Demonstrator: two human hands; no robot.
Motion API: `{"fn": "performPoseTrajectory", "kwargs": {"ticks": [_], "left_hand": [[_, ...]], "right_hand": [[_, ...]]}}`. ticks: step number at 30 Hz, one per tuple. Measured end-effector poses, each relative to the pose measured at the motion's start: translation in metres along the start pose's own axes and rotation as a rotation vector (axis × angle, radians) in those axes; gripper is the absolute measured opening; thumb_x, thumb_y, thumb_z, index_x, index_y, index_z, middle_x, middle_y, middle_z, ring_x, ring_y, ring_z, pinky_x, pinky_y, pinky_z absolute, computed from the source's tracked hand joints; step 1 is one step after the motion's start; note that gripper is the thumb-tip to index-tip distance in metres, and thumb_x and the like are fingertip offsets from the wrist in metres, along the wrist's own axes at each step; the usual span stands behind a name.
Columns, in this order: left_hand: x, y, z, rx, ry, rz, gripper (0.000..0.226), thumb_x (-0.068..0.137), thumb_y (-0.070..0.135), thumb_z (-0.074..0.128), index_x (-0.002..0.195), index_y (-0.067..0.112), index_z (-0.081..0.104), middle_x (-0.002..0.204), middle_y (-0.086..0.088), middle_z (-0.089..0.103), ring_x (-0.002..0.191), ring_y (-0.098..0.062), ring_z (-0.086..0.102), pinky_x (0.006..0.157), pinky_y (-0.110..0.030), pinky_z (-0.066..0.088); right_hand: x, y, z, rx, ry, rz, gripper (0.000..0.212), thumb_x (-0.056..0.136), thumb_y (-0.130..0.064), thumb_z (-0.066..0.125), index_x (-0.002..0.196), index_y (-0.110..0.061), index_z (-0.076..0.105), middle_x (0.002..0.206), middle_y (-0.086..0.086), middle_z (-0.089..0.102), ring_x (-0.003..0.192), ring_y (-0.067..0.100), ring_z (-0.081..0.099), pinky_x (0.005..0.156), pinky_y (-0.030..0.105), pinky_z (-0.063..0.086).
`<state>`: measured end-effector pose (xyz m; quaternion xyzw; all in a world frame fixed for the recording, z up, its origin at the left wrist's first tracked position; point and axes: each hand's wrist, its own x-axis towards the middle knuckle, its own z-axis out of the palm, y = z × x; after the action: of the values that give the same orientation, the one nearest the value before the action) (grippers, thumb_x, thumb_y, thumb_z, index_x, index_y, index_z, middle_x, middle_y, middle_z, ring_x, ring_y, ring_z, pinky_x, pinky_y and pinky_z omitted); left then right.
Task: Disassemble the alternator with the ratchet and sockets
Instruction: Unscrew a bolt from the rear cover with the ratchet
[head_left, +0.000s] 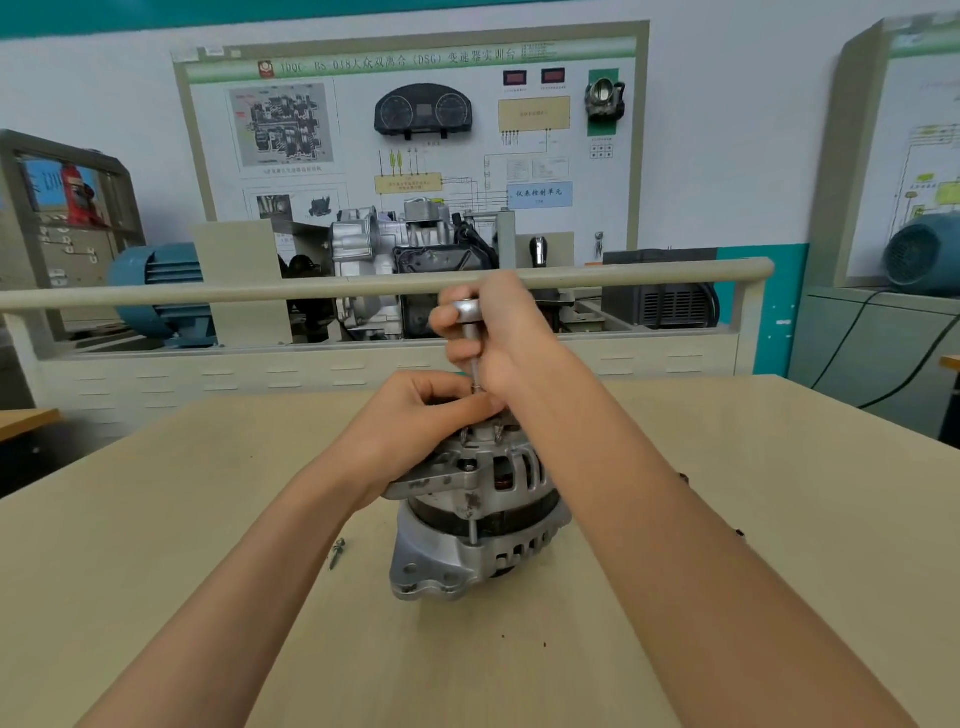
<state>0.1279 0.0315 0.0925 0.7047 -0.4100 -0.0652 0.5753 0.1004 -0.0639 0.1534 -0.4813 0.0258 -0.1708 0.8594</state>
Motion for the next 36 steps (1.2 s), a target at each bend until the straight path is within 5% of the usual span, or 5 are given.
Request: {"fn": "performPoseTrajectory", "kwargs": {"ticks": [6,13,23,30,36], "left_hand": [[-0.001,-0.001,-0.002,-0.017,-0.046,-0.031,0.019,0.069,0.038,0.068,0.074,0.022,0.078,0.076,-0.002,0.075,0.068,-0.007,0.068,0.059,-0.013,0.049],[0.0,0.0,0.002,0.057,0.014,0.032,0.035,0.087,0.013,0.062,0.063,0.034,0.076,0.063,0.008,0.071,0.053,0.002,0.063,0.051,-0.01,0.045],[-0.001,0.0,-0.001,-0.008,-0.027,-0.031,0.028,0.07,0.036,0.069,0.085,0.014,0.077,0.082,-0.005,0.075,0.072,-0.01,0.069,0.063,-0.014,0.052],[-0.002,0.001,0.003,0.029,-0.003,0.048,0.028,0.087,0.014,0.063,0.07,0.031,0.077,0.073,0.007,0.074,0.066,-0.001,0.068,0.057,-0.009,0.048],[-0.001,0.003,0.001,-0.024,-0.008,-0.037,0.011,0.083,0.02,0.068,0.076,0.017,0.076,0.07,0.003,0.073,0.059,-0.002,0.065,0.052,-0.011,0.047]], "right_hand": [[0.006,-0.011,-0.016,0.133,-0.456,0.336,0.022,0.095,-0.009,0.031,0.079,-0.013,0.046,0.046,-0.01,0.04,0.03,0.001,0.036,0.027,0.01,0.013],[-0.002,0.012,0.0,0.114,0.308,-0.361,0.022,0.095,-0.002,0.02,0.103,-0.007,0.041,0.077,0.008,0.048,0.032,0.006,0.047,0.029,0.013,0.025],[0.005,-0.011,-0.021,0.143,-0.449,0.295,0.02,0.095,-0.007,0.03,0.084,-0.012,0.046,0.046,-0.009,0.042,0.031,0.001,0.037,0.026,0.011,0.016],[-0.003,0.009,-0.005,0.127,0.259,-0.293,0.023,0.095,-0.001,0.021,0.096,-0.007,0.044,0.07,0.006,0.05,0.032,0.006,0.048,0.029,0.014,0.024],[0.0,-0.009,-0.014,0.096,-0.244,0.146,0.028,0.092,-0.002,0.028,0.07,-0.015,0.04,0.046,-0.008,0.041,0.032,0.002,0.039,0.027,0.012,0.016]]}}
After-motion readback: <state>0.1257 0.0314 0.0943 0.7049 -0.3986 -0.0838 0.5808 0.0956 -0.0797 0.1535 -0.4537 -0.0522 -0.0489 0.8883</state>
